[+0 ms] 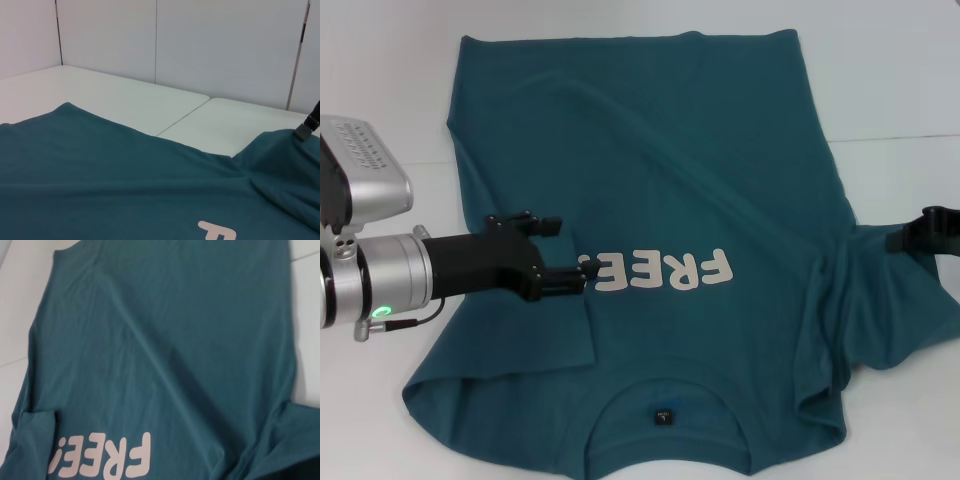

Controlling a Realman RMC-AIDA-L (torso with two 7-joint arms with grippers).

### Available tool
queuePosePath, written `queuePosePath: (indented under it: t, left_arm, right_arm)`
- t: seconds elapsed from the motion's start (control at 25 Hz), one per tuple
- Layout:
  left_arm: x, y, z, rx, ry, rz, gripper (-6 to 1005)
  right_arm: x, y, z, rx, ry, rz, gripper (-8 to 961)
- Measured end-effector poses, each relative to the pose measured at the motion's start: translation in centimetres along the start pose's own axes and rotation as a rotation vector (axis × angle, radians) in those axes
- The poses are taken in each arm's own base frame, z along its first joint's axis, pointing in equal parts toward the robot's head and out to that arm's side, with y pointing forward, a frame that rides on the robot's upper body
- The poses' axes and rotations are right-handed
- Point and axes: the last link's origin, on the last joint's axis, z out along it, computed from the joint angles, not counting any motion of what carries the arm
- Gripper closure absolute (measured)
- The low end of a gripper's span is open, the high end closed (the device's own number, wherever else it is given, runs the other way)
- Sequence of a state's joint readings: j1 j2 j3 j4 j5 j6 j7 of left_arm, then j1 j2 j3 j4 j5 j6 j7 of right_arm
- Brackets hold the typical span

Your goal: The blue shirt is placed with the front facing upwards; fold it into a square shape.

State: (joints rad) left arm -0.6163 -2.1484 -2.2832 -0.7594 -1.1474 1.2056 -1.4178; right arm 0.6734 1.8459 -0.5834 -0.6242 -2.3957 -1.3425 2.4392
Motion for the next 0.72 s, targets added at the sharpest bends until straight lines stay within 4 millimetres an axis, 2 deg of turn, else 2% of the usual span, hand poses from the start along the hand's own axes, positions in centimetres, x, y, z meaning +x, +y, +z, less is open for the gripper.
queuePosePath:
  t: [0.2, 0.72]
  left_arm:
    - [-0.1, 0.0, 0.0, 0.004, 0.005, -0.01, 161]
    - [-0.4, -0.5, -0.7, 0.041, 0.027, -0.044, 161]
  right_arm:
    - [-0.6, 0.2, -0.8, 0.023, -0.001, -0.024, 953]
    - [0.6, -1.6, -2.8, 0.047, -0.014, 0.006, 953]
